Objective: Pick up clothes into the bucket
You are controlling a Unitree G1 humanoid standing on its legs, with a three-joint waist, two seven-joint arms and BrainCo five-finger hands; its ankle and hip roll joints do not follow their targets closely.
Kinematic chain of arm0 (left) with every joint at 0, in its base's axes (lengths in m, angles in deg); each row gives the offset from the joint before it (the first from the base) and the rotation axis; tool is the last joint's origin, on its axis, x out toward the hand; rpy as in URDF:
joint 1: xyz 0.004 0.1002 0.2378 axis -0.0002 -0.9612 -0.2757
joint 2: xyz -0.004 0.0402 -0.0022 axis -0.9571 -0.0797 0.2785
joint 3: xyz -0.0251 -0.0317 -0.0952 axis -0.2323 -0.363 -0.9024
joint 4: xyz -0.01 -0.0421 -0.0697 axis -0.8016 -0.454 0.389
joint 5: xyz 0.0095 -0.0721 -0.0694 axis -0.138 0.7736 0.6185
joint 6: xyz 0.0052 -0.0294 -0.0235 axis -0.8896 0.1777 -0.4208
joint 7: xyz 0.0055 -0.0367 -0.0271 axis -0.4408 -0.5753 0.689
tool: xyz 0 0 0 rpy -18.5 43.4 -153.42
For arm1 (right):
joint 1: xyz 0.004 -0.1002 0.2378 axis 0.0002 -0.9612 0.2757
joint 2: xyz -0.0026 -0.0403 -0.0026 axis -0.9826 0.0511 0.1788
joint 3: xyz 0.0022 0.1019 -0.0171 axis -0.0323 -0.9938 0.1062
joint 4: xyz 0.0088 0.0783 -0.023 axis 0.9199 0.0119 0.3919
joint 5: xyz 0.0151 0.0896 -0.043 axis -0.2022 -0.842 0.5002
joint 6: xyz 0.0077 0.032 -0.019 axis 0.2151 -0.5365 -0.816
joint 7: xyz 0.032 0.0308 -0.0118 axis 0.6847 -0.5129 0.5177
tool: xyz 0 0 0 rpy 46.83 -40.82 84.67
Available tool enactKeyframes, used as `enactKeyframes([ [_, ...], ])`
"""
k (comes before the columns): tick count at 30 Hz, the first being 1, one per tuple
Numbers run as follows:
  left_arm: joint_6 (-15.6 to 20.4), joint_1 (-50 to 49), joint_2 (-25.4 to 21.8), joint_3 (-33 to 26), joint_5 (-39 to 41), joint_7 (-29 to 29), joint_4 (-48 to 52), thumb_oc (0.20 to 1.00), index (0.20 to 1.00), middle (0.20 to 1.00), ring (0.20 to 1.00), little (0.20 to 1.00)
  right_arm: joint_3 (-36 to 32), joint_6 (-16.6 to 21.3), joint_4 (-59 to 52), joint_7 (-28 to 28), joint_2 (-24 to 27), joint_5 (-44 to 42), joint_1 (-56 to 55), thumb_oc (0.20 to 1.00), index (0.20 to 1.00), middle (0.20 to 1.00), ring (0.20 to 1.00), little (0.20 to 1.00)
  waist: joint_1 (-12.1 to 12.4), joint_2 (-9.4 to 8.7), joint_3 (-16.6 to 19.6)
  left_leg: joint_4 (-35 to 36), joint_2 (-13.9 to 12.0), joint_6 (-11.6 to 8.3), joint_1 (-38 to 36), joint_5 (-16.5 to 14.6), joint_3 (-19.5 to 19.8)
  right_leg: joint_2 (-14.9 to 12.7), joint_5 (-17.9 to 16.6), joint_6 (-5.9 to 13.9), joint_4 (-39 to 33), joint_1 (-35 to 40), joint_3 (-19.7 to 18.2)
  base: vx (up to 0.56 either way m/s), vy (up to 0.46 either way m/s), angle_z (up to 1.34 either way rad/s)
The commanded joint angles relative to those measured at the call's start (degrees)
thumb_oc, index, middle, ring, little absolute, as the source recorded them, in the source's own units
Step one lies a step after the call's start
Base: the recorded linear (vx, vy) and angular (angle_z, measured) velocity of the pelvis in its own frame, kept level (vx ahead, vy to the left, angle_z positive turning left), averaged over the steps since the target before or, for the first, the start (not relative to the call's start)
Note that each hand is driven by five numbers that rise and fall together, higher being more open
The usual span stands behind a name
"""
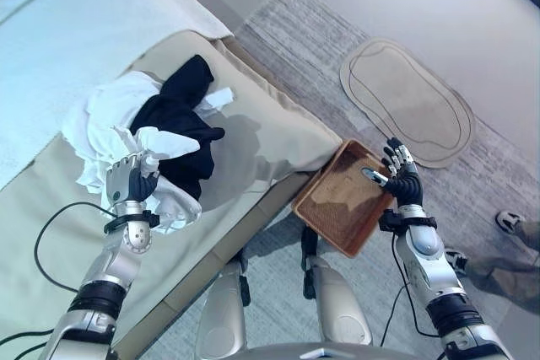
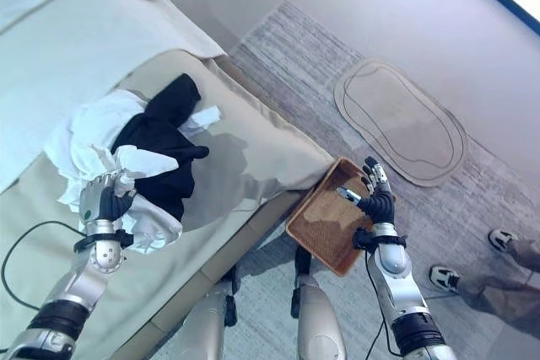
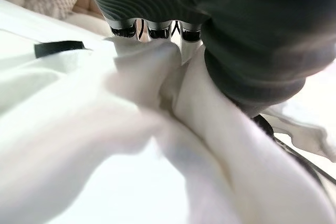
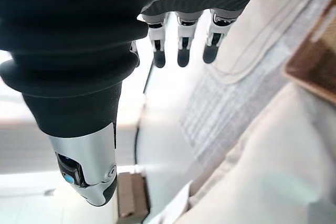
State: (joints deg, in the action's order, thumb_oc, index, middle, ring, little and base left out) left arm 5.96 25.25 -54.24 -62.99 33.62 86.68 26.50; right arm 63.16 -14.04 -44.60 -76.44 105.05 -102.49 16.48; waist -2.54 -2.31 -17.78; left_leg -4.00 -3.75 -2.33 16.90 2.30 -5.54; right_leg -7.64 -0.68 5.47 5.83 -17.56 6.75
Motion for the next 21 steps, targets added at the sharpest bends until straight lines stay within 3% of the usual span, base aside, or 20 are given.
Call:
enactKeyframes([
  [1, 4.3, -0.2, -1.5, -4.3, 0.7, 0.5, 4.8, 0.2, 0.2, 0.2, 0.2, 0.2, -1.9, 1.3, -1.0, 0.9, 0.1, 1.3, -2.0, 1.0, 1.0, 1.0, 1.0, 1.0, -0.1, -0.36, 5.3, -5.2, -0.3, -1.05, 1.8, -3.7, 0.9, -7.0, -6.5, 5.26, -5.7, 2.7, 3.3, 0.06, -0.031, 0.1],
  [10, 5.9, -0.3, -1.5, -8.2, 5.2, -0.6, 8.7, 0.2, 0.2, 0.2, 0.2, 0.2, -1.1, 0.1, -0.1, 2.2, -1.1, 0.8, -2.2, 1.0, 1.0, 1.0, 1.0, 1.0, 0.4, 0.33, 7.4, -1.8, -0.2, -1.22, -3.0, -2.9, 1.0, -6.5, -6.1, 5.09, -7.2, 7.2, 4.7, 0.04, -0.02, 0.11],
  [15, 5.1, 2.6, -2.4, -6.4, 5.0, -0.5, 6.3, 0.2, 0.2, 0.2, 0.2, 0.2, -0.2, -0.1, -0.3, 2.9, -1.2, 0.6, -2.8, 1.0, 1.0, 1.0, 1.0, 1.0, -0.2, 0.42, 7.6, -2.2, -0.2, -1.17, -2.8, -3.0, 0.8, -6.3, -5.9, 5.01, -7.0, 6.9, 4.3, 0.0, 0.0, 0.0],
  [19, 3.5, 8.6, -2.6, -0.9, 3.1, -0.6, 0.3, 0.2, 0.2, 0.2, 0.2, 0.2, 0.5, -0.2, -0.1, 3.2, -1.4, 0.2, -3.3, 1.0, 1.0, 1.0, 1.0, 1.0, -1.8, 0.22, 7.5, -2.8, -0.3, -1.02, -1.8, -3.0, 0.4, -6.2, -6.1, 5.03, -6.8, 5.8, 3.8, -0.01, 0.003, -0.01],
  [20, 3.1, 10.1, -2.7, 0.1, 2.8, -0.4, -1.4, 0.89, 0.89, 0.89, 0.89, 0.89, 0.6, -0.2, -0.1, 3.1, -1.4, 0.1, -3.3, 1.0, 1.0, 1.0, 1.0, 1.0, -2.0, 0.14, 7.5, -2.9, -0.2, -1.01, -1.4, -2.9, 0.2, -6.1, -6.2, 5.04, -6.8, 5.4, 3.6, -0.03, 0.012, -0.04],
  [21, 2.3, 11.6, -2.8, 1.2, 2.2, -0.4, -2.9, 1.0, 1.0, 1.0, 1.0, 1.0, 0.9, -0.3, 0.1, 3.1, -1.4, 0.1, -3.2, 1.0, 1.0, 1.0, 1.0, 1.0, -2.5, 0.04, 7.4, -3.1, -0.2, -1.01, -1.2, -2.9, 0.1, -6.0, -6.3, 5.07, -6.8, 5.0, 3.4, -0.03, 0.012, -0.09],
])
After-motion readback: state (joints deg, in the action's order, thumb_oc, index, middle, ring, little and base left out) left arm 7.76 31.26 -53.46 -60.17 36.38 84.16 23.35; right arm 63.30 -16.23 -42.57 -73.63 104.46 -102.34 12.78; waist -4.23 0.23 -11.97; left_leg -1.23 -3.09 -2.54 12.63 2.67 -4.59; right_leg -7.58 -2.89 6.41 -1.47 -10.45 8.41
